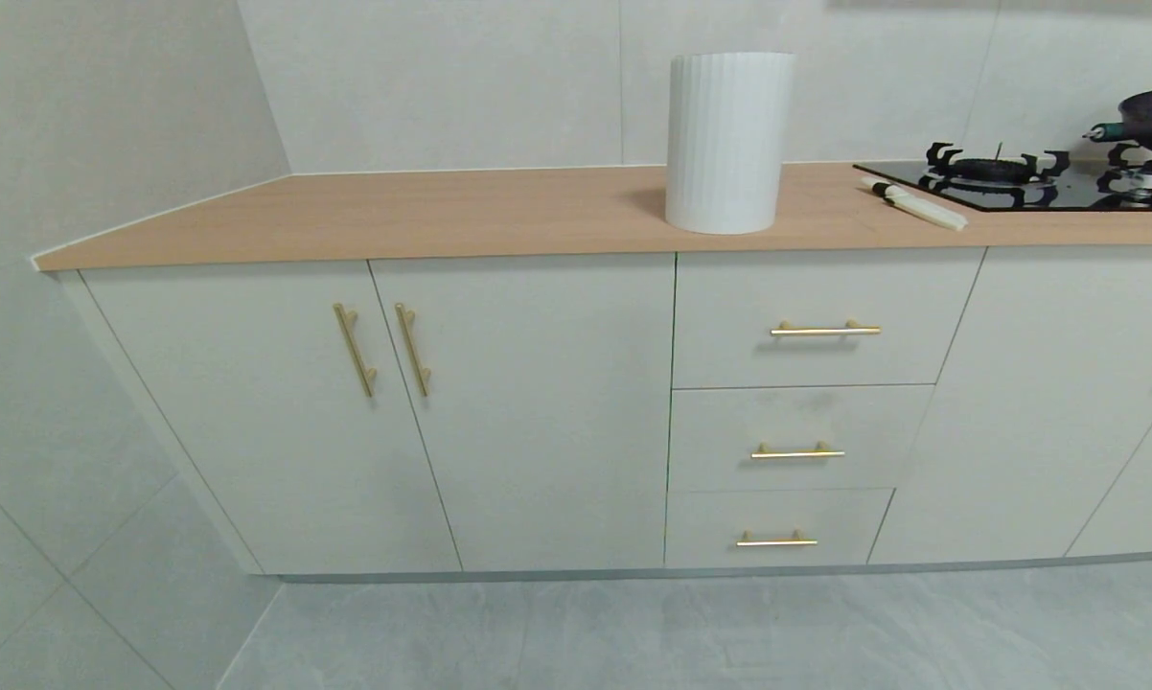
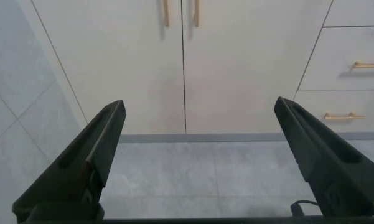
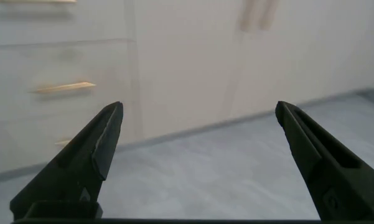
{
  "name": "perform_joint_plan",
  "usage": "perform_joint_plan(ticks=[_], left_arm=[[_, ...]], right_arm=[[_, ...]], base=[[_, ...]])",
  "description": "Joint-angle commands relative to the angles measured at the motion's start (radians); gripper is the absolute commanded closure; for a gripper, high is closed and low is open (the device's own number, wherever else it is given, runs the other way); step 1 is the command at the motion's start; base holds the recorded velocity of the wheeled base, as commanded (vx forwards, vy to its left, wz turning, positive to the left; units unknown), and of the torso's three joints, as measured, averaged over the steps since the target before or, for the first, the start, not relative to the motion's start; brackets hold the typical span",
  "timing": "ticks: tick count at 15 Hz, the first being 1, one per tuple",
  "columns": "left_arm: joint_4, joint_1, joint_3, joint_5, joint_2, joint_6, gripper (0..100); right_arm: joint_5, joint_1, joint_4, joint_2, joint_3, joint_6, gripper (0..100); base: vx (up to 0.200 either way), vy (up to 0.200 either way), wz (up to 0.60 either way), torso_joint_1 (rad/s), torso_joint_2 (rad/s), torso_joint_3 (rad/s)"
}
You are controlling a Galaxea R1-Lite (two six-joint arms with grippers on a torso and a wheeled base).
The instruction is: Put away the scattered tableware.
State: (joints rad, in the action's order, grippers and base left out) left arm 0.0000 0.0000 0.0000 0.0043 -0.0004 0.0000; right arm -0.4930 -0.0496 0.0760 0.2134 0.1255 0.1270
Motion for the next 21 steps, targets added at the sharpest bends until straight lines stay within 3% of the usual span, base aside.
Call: perform_joint_plan(ticks=[1,3,5,7,9,11,15,21], left_arm=[[0.000,-0.002,0.000,0.000,0.000,0.000,0],[0.000,-0.002,0.000,0.000,0.000,0.000,0],[0.000,0.000,0.000,0.000,0.000,0.000,0],[0.000,0.000,0.000,0.000,0.000,0.000,0],[0.000,-0.002,0.000,0.000,0.000,0.000,0],[0.000,-0.002,0.000,0.000,0.000,0.003,0],[0.000,-0.002,0.000,0.000,0.000,0.002,0],[0.000,-0.002,0.000,0.000,0.000,0.000,0]], right_arm=[[-0.032,0.023,-0.013,-0.157,-0.017,0.013,0],[-0.009,0.039,-0.015,-0.195,-0.044,0.013,0],[0.154,0.047,-0.005,-0.212,-0.104,0.003,0],[0.205,0.047,0.013,-0.213,-0.126,0.005,0],[0.360,0.047,-0.002,-0.213,-0.126,-0.010,0],[0.436,0.047,-0.004,-0.212,-0.126,-0.029,0],[0.491,0.047,-0.071,-0.212,-0.126,-0.055,0],[0.495,0.048,-0.053,-0.212,-0.126,-0.053,0]], base=[[0.000,0.000,0.00,0.000,0.00,0.000],[0.000,0.000,0.00,0.000,0.00,0.000],[0.000,0.000,0.00,0.000,0.00,0.000],[0.000,0.000,0.00,0.000,0.00,0.000],[0.000,0.000,0.00,0.000,0.00,0.000],[0.000,0.000,0.00,0.000,0.00,0.000],[0.000,0.000,0.00,0.000,0.00,0.000],[0.000,0.000,0.00,0.000,0.00,0.000]])
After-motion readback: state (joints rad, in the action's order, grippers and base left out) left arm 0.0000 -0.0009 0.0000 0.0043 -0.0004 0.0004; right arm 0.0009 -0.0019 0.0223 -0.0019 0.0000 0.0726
